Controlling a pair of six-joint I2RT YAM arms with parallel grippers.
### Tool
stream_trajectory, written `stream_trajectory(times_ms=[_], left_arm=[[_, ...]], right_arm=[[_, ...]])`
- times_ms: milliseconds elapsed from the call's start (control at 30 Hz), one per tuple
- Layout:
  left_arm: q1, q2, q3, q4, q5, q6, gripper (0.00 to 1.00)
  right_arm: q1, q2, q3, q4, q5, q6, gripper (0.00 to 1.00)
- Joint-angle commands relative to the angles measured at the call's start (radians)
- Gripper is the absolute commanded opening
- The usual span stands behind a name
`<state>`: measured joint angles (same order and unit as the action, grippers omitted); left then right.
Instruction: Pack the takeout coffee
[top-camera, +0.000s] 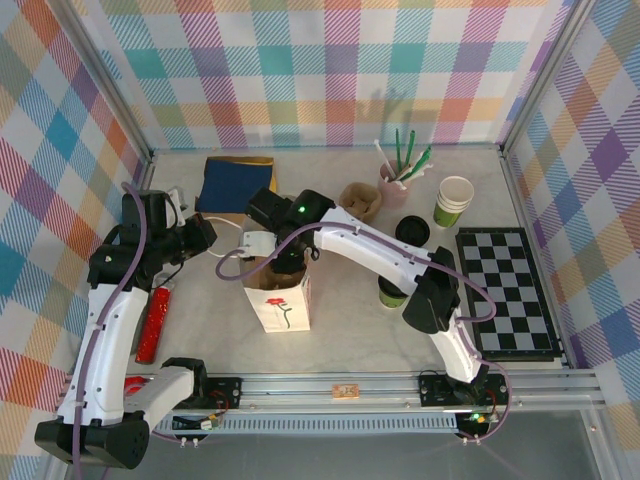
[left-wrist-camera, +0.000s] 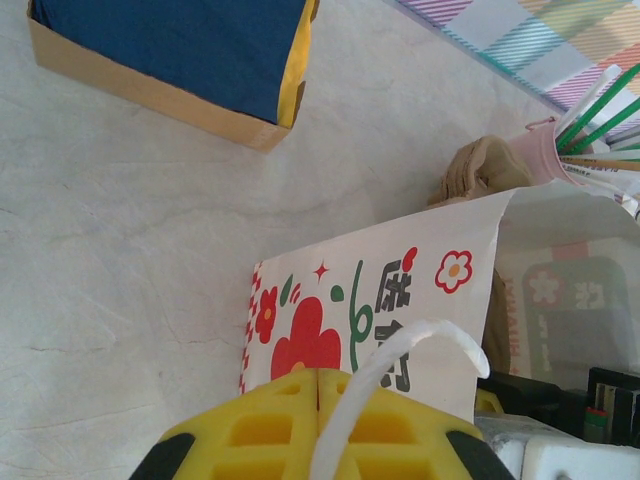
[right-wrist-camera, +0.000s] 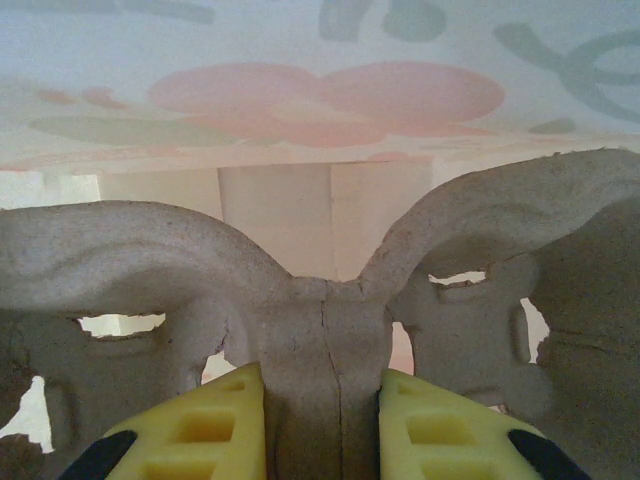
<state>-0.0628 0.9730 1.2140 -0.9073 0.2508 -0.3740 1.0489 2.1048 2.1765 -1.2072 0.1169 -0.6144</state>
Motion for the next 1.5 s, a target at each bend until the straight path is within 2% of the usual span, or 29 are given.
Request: stream_trajectory(times_ms=[0, 233, 533, 633, 733, 833, 1100, 1300, 1467], left_arm=[[0.013, -0.014, 0.016, 0.001, 0.005, 0.003, 0.07], [0.014, -0.02, 0.017, -0.001, 0.009, 0.001, 0.07], [0.014, -0.025, 0.022, -0.003, 0.016, 0.0, 0.07], [0.014, -0.025, 0.022, -0.002, 0.021, -0.002, 0.07], [0.012, -0.026, 0.024, -0.001, 0.022, -0.003, 0.07], [0.014, -0.026, 0.025, -0.001, 0.027, -0.005, 0.07], [0.012, -0.033, 0.02, -0.001, 0.037, -0.006, 0.07], [0.011, -0.035, 0.021, -0.002, 0.063, -0.006, 0.1], [0.012, -0.046, 0.025, 0.002, 0.087, -0.009, 0.21]], right_arm=[[0.007, -0.025, -0.026, 0.012, -0.002, 0.005, 0.18], [0.007, -0.03, -0.052, 0.029, -0.002, 0.005, 0.19], [0.008, -0.034, -0.049, 0.034, 0.003, 0.007, 0.29], [0.01, -0.037, -0.046, 0.031, 0.009, 0.005, 0.36], [0.013, -0.043, -0.042, 0.028, 0.009, 0.003, 0.51], [0.017, -0.048, -0.038, 0.033, 0.015, 0.001, 0.6], [0.027, -0.044, 0.021, -0.006, 0.02, -0.007, 0.67], [0.037, -0.043, 0.141, -0.09, 0.024, 0.003, 0.73], [0.047, -0.063, 0.179, -0.136, 0.055, -0.011, 0.79]])
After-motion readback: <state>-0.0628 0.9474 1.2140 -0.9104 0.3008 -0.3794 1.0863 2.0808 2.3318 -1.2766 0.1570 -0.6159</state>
